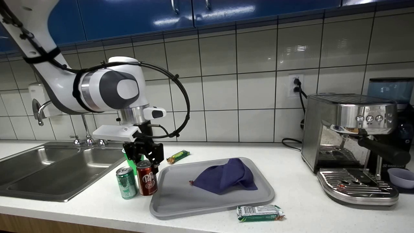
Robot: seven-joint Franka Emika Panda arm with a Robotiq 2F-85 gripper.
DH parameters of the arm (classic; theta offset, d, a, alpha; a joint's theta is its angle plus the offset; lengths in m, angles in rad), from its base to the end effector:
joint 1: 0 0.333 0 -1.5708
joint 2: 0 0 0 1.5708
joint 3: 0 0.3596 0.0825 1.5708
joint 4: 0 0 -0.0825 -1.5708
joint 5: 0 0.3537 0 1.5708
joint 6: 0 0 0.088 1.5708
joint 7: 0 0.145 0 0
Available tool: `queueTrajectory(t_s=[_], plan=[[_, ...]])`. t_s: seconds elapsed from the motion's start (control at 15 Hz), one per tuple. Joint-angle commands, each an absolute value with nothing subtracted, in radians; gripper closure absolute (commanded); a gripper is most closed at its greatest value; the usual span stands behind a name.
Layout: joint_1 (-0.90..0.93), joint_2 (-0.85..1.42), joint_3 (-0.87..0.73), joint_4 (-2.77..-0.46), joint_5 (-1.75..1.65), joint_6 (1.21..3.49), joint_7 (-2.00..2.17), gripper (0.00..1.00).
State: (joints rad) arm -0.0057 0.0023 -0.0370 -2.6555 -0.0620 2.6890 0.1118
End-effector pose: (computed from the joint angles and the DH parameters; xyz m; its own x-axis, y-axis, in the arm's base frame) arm 0.4130 -0.0167 0.2755 0.9946 -0.0985 0.0334 -0.0994 -0.9947 0.0253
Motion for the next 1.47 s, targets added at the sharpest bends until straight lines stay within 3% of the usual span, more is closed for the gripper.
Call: queueTrajectory(t_s=[0.0, 1.4], plan=[[0.002, -0.049, -0.018, -2.696, -0.032, 2.686, 0.059, 0.61], [0.027, -0.011, 0.012, -2.776, -0.105, 2.804, 0.077, 0.61]])
